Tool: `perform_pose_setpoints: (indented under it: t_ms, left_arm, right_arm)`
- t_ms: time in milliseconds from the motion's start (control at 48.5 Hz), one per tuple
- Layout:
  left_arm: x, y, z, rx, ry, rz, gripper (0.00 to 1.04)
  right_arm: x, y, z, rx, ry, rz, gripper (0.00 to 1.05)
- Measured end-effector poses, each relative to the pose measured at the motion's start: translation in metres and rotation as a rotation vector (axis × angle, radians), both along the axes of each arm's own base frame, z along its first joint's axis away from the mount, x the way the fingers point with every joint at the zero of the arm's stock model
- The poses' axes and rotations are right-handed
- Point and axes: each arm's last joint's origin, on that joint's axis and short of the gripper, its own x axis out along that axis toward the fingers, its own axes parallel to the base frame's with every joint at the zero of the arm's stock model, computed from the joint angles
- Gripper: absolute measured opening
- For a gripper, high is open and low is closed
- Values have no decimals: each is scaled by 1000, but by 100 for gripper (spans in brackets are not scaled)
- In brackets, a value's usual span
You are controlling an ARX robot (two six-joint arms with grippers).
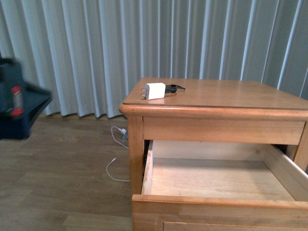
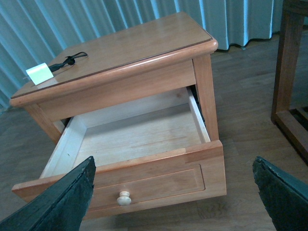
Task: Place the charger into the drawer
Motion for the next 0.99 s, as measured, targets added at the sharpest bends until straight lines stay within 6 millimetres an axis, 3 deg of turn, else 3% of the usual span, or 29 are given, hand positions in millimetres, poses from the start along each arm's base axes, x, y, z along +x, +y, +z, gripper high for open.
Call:
perform_pose_setpoints:
  t_ms: [165, 309, 515, 990]
  left_arm:
    - [50, -28, 21, 0, -27, -44, 99]
    - [97, -48, 27, 25, -20, -12, 99]
    - [150, -75, 20, 32, -9, -14, 99]
    - [238, -128, 0, 59, -23, -9, 99]
  right_arm:
    - [0, 0, 0, 0, 0, 0, 97]
    - [0, 0, 0, 0, 0, 0, 97]
    - [0, 0, 0, 0, 0, 0, 97]
    - [0, 0, 0, 0, 0, 0, 97]
